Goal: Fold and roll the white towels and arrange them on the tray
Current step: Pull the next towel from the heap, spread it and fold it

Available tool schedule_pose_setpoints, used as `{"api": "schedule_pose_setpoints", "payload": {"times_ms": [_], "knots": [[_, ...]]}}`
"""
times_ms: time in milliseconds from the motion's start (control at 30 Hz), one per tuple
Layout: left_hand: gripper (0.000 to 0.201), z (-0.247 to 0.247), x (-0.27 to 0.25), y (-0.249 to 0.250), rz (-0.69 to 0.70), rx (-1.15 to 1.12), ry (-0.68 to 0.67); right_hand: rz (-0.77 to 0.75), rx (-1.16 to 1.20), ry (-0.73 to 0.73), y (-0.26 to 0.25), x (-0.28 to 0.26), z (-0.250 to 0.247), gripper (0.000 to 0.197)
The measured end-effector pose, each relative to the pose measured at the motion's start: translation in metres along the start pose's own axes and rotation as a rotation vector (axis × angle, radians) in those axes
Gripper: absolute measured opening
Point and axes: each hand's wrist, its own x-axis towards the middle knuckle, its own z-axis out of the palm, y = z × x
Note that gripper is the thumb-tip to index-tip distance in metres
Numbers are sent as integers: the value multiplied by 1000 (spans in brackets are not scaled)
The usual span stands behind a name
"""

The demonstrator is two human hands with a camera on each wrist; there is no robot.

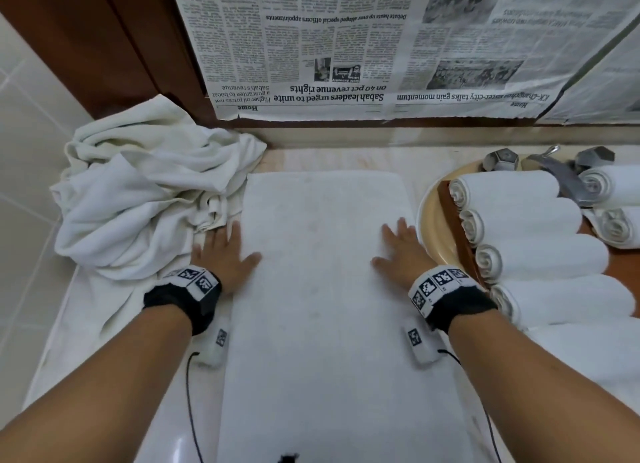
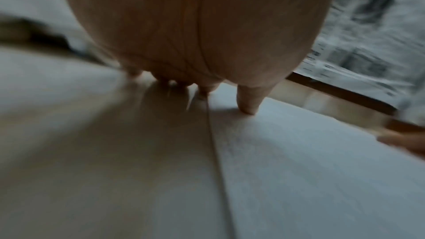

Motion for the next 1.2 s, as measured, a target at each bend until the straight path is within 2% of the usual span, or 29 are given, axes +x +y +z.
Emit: {"api": "schedule_pose_setpoints", "payload": {"times_ms": [67, 133, 200, 233, 267, 300, 400, 433, 467, 533, 600, 633, 700, 833, 900, 933, 1000, 1067, 1100, 1133, 1200], "knots": [[86, 4, -19, 8, 49, -19, 31, -57, 32, 32, -2, -18, 7, 76], [95, 17, -47, 25, 241, -34, 48, -184, 51, 25, -11, -43, 22, 76], [113, 36, -78, 38, 467, -57, -86, -262, 78, -66, -11, -67, 41, 76], [114, 46, -89, 38, 513, -22, -152, -265, 66, -104, -5, -76, 49, 77], [107, 55, -96, 35, 494, 25, -164, -244, 39, -103, 6, -82, 56, 77], [98, 62, -102, 28, 408, 49, -135, -199, 12, -73, 19, -87, 61, 78], [85, 69, -117, 12, 1, 12, -15, -27, 16, 15, 49, -103, 64, 77], [84, 69, -126, 13, -73, 11, 15, -26, 16, 30, 51, -113, 65, 75], [84, 72, -135, 18, -75, 19, 44, -67, -7, 51, 49, -125, 67, 73], [83, 82, -160, 38, 85, 33, 78, -219, -65, 71, 37, -153, 78, 72], [81, 100, -185, 57, 276, 12, 18, -333, -67, 3, 31, -177, 97, 74], [82, 112, -195, 62, 333, 1, -33, -342, -52, -43, 33, -186, 108, 75], [88, 133, -208, 56, 296, 11, -59, -292, -34, -48, 50, -197, 125, 76], [92, 150, -222, 20, -88, -82, 43, -74, -11, 75, 90, -218, 137, 75], [89, 152, -230, 19, -179, -96, 97, -31, 21, 102, 92, -230, 140, 77], [89, 154, -235, 26, -156, -70, 139, -50, 29, 118, 88, -237, 142, 77], [91, 163, -249, 49, 52, -28, 161, -182, 24, 121, 75, -252, 152, 76], [103, 177, -264, 71, 299, -16, 40, -334, -41, 67, 67, -264, 167, 74], [109, 184, -269, 77, 362, -23, -4, -370, -88, 48, 67, -267, 173, 73], [109, 189, -271, 76, 368, -41, -12, -371, -117, 47, 72, -268, 176, 73], [91, 193, -269, 60, 264, -75, 38, -292, -100, 79, 89, -267, 173, 72]]}}
